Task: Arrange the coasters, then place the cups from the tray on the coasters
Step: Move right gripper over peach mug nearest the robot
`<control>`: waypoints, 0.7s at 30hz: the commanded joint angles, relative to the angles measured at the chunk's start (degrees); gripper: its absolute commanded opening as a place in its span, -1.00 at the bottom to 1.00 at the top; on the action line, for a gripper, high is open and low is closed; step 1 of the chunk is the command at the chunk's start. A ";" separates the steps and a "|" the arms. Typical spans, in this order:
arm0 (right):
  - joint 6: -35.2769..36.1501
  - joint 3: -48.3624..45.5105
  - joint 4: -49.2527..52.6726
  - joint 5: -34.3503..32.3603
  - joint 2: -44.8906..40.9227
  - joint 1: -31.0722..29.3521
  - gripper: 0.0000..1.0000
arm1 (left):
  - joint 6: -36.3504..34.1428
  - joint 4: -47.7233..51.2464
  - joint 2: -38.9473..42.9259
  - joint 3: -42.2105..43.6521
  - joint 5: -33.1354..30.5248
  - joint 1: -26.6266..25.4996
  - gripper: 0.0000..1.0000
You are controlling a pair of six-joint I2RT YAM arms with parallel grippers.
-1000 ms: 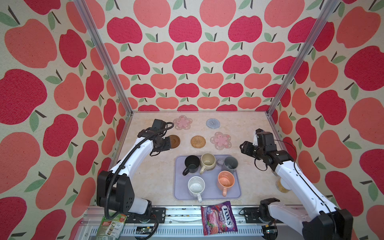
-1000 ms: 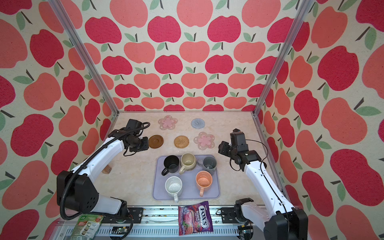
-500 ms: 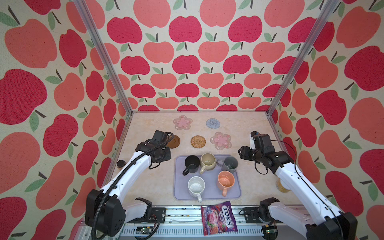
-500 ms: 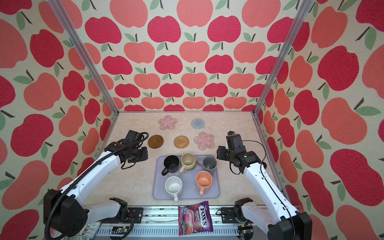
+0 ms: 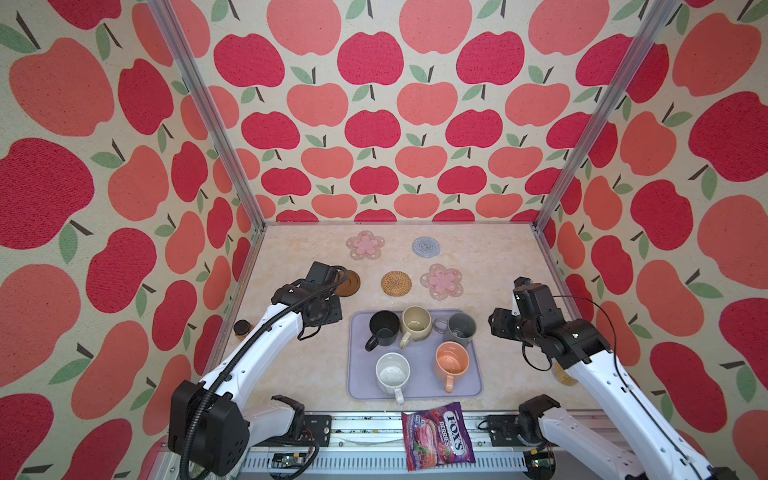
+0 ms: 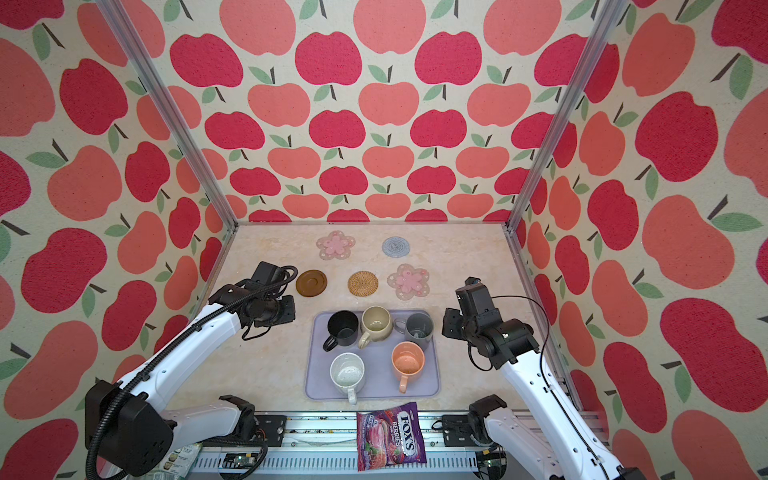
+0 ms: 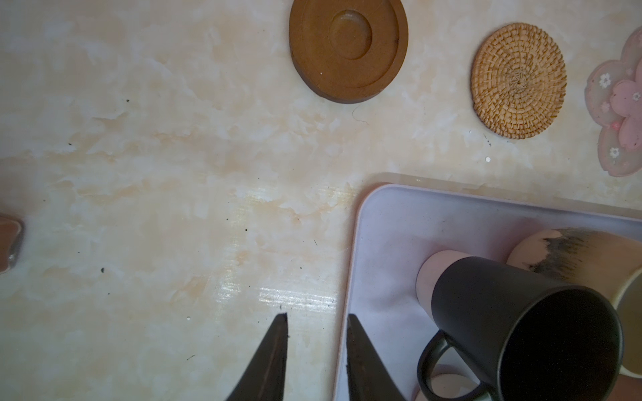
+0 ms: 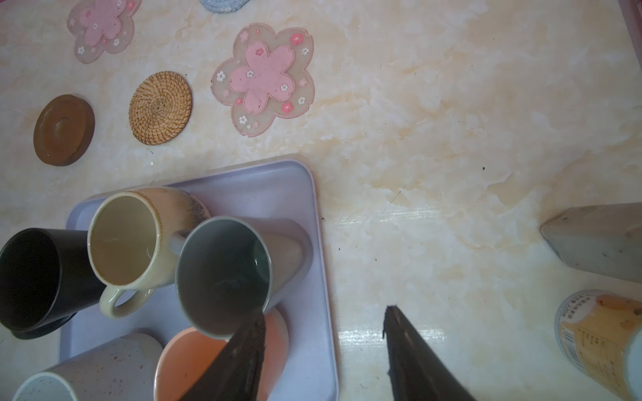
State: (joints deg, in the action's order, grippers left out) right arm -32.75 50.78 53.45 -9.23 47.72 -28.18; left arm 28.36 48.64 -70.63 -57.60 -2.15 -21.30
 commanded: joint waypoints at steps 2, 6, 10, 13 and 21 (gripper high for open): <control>-6.87 -0.98 7.09 1.10 -3.62 -4.89 0.14 | -0.97 1.37 -2.30 -1.54 -0.45 -0.15 -0.37; -10.21 -1.51 8.09 2.84 -4.49 -9.70 0.11 | -0.33 1.37 -4.22 -1.92 0.00 -0.15 -0.37; -13.19 -0.96 8.86 2.56 -2.78 -16.93 0.07 | -0.14 1.63 -5.43 -2.83 0.05 -0.15 -0.37; -16.61 -0.91 8.95 1.67 -0.97 -23.42 0.07 | 0.03 1.94 -6.00 -3.54 -0.15 -0.14 -0.36; -28.50 -2.42 11.28 -2.83 0.70 -36.91 0.04 | -0.33 3.79 -7.59 -5.31 -0.71 -0.06 -0.36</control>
State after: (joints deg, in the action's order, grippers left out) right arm -54.72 49.67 61.95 -9.65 48.38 -63.02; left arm 28.42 49.63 -77.71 -61.28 -2.13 -21.30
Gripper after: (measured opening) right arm 0.526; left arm 0.320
